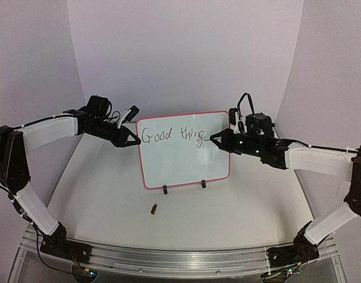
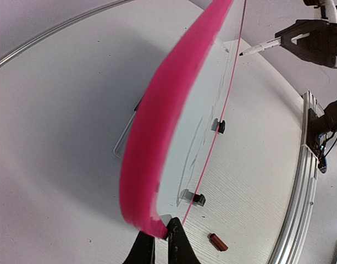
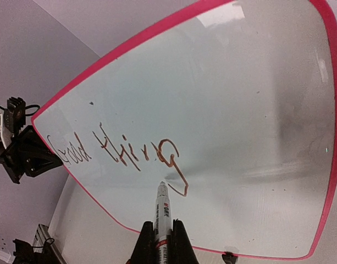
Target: Write a sentence on the whiteboard
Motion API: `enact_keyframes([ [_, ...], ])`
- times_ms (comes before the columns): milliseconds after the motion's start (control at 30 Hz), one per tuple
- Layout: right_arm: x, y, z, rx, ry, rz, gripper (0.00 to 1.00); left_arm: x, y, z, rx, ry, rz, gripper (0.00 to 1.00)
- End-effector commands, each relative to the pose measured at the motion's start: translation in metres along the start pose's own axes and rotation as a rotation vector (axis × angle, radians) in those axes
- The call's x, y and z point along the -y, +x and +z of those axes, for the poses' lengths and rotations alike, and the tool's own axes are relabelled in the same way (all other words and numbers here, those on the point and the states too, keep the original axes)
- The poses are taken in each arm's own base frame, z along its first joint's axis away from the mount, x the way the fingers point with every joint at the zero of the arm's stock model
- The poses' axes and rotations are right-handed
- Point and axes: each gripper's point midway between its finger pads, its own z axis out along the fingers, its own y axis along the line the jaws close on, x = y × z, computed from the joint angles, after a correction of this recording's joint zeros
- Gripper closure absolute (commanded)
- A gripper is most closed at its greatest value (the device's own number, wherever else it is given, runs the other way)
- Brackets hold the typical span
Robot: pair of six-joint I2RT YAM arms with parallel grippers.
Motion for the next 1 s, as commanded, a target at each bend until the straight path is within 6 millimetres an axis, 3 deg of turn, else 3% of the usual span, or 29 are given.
enact_keyframes([
  [0, -0.029, -0.044, -0.04, 0.155, -0.076, -0.017, 1.0, -0.008, 0.001, 0.002, -0.029, -0.065, 0.042, 1.0],
  [233, -0.026, -0.048, -0.057, 0.182, -0.04, -0.047, 1.0, -0.009, 0.002, 0.002, -0.03, -0.066, 0.041, 1.0],
  [633, -0.008, -0.038, -0.047, 0.143, -0.028, -0.054, 1.0, -0.009, 0.004, 0.003, -0.036, -0.069, 0.039, 1.0],
  [967, -0.007, -0.039, -0.047, 0.143, -0.091, -0.054, 1.0, -0.01, 0.004, 0.004, -0.038, -0.069, 0.038, 1.0],
])
